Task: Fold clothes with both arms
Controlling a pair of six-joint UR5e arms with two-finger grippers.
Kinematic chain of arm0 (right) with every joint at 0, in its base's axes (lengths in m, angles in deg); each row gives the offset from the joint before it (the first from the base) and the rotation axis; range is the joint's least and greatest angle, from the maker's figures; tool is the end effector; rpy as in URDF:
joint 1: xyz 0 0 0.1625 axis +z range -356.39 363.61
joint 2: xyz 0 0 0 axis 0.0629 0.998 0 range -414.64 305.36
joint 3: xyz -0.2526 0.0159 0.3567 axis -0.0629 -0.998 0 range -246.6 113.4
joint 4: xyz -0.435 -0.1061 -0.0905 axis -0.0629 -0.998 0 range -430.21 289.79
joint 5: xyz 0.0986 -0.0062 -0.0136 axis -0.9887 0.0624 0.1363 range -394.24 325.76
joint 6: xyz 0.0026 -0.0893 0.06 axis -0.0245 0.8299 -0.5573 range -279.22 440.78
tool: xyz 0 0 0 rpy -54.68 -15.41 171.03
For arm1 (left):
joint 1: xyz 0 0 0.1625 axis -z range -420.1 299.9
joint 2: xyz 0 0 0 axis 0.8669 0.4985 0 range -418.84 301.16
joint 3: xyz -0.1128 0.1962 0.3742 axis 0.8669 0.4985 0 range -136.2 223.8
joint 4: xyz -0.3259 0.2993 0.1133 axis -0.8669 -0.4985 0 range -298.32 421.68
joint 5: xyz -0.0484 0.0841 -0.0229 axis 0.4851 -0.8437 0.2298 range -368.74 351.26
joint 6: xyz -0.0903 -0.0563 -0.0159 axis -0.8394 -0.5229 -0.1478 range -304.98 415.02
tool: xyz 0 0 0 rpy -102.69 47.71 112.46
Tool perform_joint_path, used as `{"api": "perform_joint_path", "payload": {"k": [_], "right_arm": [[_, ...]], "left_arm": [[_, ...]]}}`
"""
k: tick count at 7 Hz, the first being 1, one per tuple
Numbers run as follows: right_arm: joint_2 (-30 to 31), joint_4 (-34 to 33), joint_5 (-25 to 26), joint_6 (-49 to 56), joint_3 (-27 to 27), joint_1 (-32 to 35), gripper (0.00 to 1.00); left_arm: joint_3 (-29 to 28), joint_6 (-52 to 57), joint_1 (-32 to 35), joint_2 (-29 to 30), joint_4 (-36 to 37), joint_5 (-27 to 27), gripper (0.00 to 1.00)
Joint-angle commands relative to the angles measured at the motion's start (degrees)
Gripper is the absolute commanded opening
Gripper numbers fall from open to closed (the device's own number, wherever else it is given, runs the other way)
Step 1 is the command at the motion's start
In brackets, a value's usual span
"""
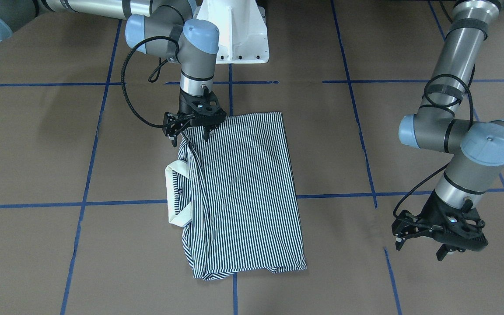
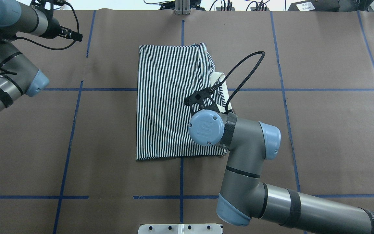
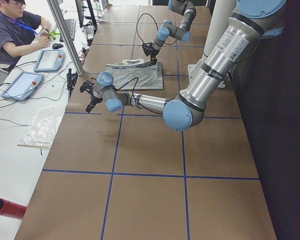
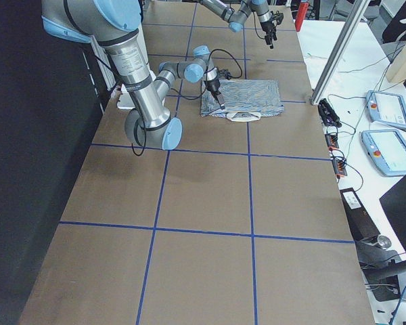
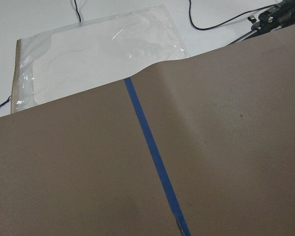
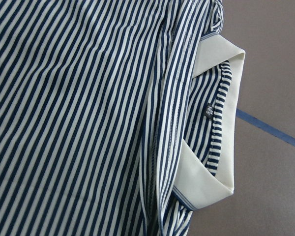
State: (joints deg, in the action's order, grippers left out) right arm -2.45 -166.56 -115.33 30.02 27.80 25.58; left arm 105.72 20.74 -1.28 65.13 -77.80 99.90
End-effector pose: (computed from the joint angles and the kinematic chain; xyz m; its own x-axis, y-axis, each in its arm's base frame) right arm -0.6254 -0.4140 0.2423 0.8692 -0.3231 0.3744 0.1238 0.8752 0.4677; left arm 0.3396 -0.7523 0.4564 0.7231 0.3174 -0.6135 0.1368 0.8048 0.5776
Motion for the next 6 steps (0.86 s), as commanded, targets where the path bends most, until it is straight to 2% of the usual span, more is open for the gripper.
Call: {"api": "perform_joint_path", "payload": {"k": [1, 4, 6], "right_arm": [[0.0, -2.4, -0.2, 0.3, -1.2, 0.0, 1.00], [0.8, -4.5, -1.5, 2.8, -0.9, 2.0, 1.00], [1.2, -9.6, -1.6, 6.1, 0.1, 4.6, 1.00]], "left_arm": [[0.0, 0.0, 0.0, 0.0, 0.0, 0.0, 1.00], [0.0, 0.0, -0.1, 0.0, 0.0, 0.0, 1.00], [0.5, 0.0, -0.1, 0.0, 0.1, 0.0, 1.00]]}}
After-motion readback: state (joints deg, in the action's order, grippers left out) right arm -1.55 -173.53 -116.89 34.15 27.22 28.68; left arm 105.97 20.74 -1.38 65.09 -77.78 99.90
